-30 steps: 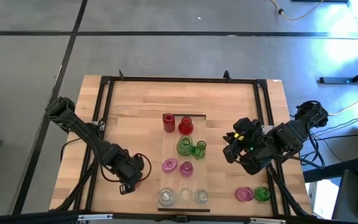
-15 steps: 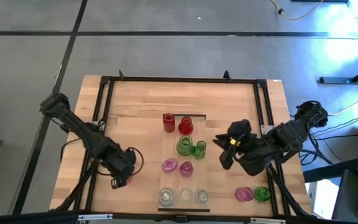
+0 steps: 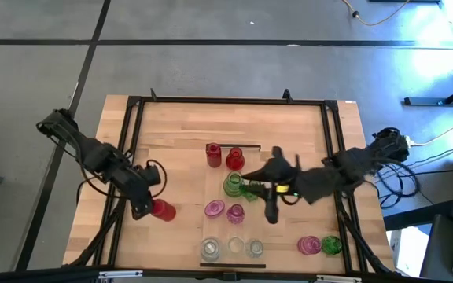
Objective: Sort vases onto shelf
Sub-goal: Put the red vase on the shelf aligned with the other red vases
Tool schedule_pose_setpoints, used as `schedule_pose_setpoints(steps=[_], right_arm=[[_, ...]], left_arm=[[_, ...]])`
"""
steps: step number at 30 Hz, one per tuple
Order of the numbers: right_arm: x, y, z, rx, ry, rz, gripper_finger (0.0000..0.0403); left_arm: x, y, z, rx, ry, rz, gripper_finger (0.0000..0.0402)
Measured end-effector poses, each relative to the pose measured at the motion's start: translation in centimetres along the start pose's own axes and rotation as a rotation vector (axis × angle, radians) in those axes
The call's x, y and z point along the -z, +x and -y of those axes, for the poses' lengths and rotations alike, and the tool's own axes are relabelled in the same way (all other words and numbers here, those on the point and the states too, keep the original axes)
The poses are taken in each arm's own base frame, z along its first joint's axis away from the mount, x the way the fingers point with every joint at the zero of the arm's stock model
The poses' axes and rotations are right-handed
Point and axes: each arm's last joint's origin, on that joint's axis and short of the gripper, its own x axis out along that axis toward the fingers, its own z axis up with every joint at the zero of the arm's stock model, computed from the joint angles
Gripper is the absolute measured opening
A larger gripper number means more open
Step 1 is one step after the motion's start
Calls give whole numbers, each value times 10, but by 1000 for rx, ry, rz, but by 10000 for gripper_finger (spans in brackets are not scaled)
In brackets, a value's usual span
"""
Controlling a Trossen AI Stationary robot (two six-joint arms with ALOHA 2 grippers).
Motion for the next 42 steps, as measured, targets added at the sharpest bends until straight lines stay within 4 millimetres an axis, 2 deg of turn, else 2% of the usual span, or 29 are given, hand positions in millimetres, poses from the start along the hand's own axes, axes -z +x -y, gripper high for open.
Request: schedule_pose_setpoints(steps=[5, 8, 12, 17, 25, 29, 34, 42], right_arm=[[-6, 34, 10, -92, -4, 0, 179], [-7, 53, 13, -131, -27, 3, 208], [-8, 73, 15, -194, -70, 33, 225], [-8, 92, 21, -225, -103, 44, 227], [-13, 102, 30, -239, -135, 87, 225], [-15, 103, 35, -230, -136, 88, 225], [-17, 104, 34, -239, -140, 110, 225], [-10, 119, 35, -243, -155, 98, 225]], left_arm=[[-5, -27, 4, -38, 9, 24, 18], [-7, -46, 7, -22, 25, 59, 18], [-13, -65, 14, 2, 27, 100, 18], [-28, -76, 25, -7, 68, 126, 18], [-65, -75, 46, -12, 171, 94, 18], [-78, -84, 48, -47, 198, 92, 18], [-92, -102, 52, 0, 225, 170, 18], [-112, -104, 56, 11, 259, 199, 18]])
